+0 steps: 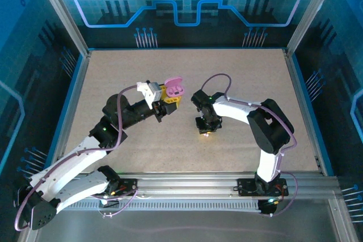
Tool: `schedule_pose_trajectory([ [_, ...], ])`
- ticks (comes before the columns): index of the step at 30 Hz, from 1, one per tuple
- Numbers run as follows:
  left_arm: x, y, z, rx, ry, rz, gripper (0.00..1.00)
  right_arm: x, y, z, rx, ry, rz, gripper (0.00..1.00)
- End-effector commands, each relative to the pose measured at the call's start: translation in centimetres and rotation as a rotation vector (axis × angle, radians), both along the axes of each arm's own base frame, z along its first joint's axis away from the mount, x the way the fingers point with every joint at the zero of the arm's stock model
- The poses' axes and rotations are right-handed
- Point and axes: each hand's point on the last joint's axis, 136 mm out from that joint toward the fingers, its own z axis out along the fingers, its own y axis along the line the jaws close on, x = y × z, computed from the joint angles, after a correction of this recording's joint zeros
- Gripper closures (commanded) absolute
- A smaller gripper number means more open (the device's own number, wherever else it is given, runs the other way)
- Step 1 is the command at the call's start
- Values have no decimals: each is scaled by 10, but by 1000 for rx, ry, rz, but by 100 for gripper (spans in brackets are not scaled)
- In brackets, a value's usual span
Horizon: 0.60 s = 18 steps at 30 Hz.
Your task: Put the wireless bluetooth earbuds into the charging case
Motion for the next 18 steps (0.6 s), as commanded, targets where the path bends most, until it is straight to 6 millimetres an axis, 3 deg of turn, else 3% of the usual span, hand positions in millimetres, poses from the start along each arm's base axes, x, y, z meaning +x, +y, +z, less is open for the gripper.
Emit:
schedule_pose_trajectory([
  [1,-3,2,14,-42,-26,-3,70,0,0,12,20,1,-18,82],
  [7,0,1,8,-38,-15,3,70,4,2,61,134,-96,-41,83],
  [18,11,-6,-10,-36,22,5,70,2,-4,210,520,-398,-128,83],
])
